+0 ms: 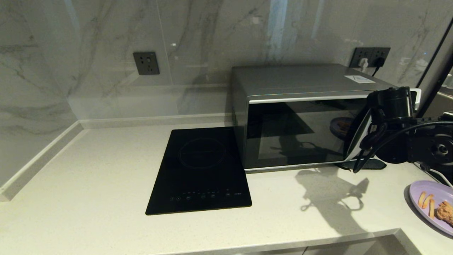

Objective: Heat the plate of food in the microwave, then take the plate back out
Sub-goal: Open the microwave oven

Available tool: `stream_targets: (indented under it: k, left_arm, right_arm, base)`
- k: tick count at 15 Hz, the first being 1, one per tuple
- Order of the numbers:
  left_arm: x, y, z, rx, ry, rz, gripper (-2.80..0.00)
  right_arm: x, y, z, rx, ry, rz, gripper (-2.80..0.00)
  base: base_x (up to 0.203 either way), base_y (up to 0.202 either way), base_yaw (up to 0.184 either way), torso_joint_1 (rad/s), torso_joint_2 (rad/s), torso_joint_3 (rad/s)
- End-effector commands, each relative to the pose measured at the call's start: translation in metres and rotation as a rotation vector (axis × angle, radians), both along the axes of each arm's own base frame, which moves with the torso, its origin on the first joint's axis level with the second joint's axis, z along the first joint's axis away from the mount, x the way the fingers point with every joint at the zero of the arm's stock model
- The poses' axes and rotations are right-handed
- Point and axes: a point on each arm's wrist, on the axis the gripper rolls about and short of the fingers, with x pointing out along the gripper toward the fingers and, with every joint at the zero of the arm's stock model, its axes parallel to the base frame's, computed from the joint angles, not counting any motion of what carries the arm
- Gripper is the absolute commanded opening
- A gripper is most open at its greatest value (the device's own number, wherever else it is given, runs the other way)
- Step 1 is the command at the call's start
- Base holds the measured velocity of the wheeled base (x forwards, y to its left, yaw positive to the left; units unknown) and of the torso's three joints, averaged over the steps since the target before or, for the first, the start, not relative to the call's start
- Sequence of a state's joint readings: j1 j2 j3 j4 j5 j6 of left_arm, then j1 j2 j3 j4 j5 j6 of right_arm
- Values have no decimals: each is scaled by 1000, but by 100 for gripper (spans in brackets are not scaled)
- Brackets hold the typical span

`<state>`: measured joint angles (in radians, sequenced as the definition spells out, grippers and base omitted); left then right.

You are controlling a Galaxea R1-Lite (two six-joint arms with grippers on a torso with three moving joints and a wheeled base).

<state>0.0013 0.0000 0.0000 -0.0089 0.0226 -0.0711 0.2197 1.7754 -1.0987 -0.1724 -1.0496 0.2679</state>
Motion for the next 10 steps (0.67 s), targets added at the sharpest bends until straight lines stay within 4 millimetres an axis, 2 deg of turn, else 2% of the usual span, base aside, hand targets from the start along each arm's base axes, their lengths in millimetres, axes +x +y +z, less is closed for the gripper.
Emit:
stream_targets:
  k: [1, 10]
  left_arm:
    - [0, 0, 0, -1, 1, 1, -280]
    - [0, 0, 0, -1, 1, 1, -280]
  right_arm:
    - [7, 6, -13, -8, 30, 9, 0]
    - [41, 12, -20, -2, 18, 11, 0]
  base:
    - [0, 0, 0, 0, 0, 0]
    - [0, 0, 0, 0, 0, 0]
